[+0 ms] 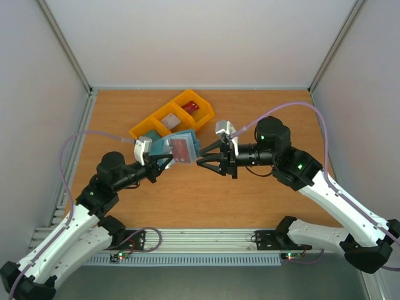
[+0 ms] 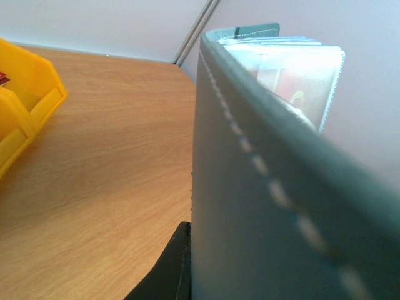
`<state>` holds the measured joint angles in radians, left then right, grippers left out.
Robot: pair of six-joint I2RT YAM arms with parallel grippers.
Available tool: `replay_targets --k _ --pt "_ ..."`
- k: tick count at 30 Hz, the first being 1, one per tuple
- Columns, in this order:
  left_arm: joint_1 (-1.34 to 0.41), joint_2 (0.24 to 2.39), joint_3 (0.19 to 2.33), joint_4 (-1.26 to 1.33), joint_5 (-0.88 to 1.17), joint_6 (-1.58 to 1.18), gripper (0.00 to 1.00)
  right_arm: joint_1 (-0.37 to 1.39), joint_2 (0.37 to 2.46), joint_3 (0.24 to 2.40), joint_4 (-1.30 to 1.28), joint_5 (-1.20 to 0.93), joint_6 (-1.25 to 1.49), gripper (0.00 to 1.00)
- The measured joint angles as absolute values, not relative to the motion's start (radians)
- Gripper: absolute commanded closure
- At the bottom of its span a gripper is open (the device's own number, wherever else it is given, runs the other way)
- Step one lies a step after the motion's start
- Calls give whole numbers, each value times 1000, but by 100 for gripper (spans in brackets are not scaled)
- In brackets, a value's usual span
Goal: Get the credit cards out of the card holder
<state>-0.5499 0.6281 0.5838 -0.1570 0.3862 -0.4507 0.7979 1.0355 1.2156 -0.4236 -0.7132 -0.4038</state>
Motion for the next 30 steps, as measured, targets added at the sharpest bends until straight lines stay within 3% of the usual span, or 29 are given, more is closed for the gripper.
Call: replay_targets --k 7,10,21,30 --pt "-550 626 574 -85 410 -488 100 802 1127 1160 -371 -678 -268 31" --pt "-550 625 574 -78 415 -491 100 802 1173 1155 -366 -669 -228 28" --pt "-546 621 573 -78 414 -490 100 802 1198 1161 -366 -651 -176 33" --pt "-545 621 573 -78 414 -490 100 802 1213 1174 -366 -627 -165 58"
